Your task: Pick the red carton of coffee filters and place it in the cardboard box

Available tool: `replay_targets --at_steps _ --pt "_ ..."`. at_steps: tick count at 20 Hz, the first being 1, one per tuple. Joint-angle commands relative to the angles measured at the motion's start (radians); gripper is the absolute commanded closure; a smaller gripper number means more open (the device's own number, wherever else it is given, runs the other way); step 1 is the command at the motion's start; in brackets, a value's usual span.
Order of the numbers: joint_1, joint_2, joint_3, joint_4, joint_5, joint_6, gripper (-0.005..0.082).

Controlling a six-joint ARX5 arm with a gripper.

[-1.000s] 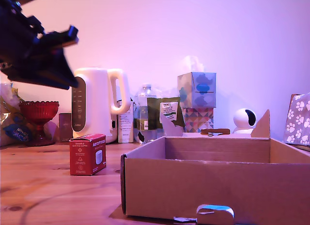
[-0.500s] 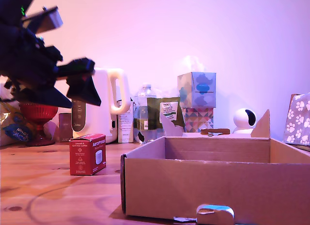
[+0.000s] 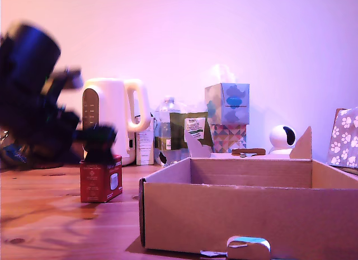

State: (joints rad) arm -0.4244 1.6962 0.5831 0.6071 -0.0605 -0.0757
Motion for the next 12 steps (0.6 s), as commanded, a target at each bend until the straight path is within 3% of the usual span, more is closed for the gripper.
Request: replay_targets --at_steps 1,3,5,8,9,12 --pt "0.011 0.039 0.027 -0.002 0.023 -0.003 0.0131" --pt "0.019 0.056 0.043 -0.02 0.075 -0.003 0.0154" --pt "0.019 0.058 0.051 -0.036 0.079 -0.006 0.0231" --pt "0.022 0.058 0.068 -0.071 0.08 -0.002 0.0502" --pt "0.025 0.058 0.072 -0.082 0.08 -0.002 0.054" --pt "0.027 0.025 0.074 -0.135 0.08 0.002 0.0539"
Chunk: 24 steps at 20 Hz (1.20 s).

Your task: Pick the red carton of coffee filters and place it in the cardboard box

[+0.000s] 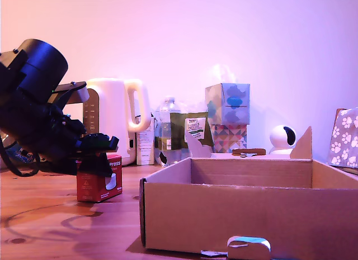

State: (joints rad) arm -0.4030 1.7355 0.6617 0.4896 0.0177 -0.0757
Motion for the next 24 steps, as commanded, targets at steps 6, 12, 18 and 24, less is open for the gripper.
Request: replay_targets --at_steps 6,12,18,24 --pt "0.006 -0.306 -0.005 -0.297 0.002 0.033 0.0539" --pt "0.005 -0.555 -0.005 -0.447 0.017 0.05 0.0539" --pt "-0.107 -0.517 -0.005 -0.422 0.235 0.05 0.0539" --pt "-0.315 -0.395 -0.005 -0.165 0.216 0.023 0.0539"
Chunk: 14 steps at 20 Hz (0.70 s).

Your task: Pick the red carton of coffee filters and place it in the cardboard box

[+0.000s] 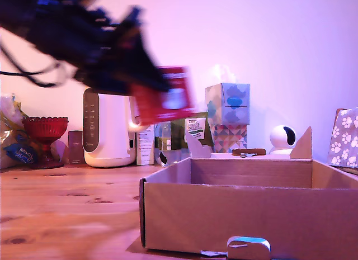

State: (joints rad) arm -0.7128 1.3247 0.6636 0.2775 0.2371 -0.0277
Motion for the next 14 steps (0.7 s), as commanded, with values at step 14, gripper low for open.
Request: replay_targets --at_steps 14 --pt "-0.153 0.326 0.204 0.091 -0.036 -0.023 0.0539"
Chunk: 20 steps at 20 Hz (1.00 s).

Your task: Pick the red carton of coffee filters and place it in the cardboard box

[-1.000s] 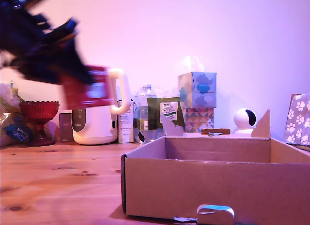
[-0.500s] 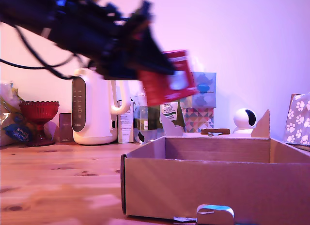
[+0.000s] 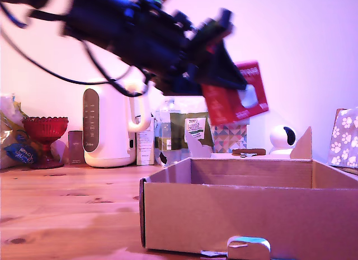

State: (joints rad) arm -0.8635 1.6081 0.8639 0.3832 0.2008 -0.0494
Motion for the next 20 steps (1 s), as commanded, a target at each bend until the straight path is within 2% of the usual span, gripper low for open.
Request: replay_targets --at_steps 1,6,10,11,13,14,20 --pt "-0.003 0.078 0.041 -0.065 0.001 -0.001 0.0539" --pt "-0.003 0.206 0.214 -0.331 0.001 0.023 0.0539" --pt "-0.002 0.212 0.246 -0.426 0.001 0.022 0.0513" --pt "-0.002 0.212 0.252 -0.444 0.001 0.022 0.0404" --pt "-0.003 0.211 0.267 -0.466 0.029 0.02 0.0066" --pt "-0.003 0.211 0.282 -0.487 0.051 0.02 0.0" --pt "-0.009 0.085 0.311 -0.615 0.053 0.024 0.001"
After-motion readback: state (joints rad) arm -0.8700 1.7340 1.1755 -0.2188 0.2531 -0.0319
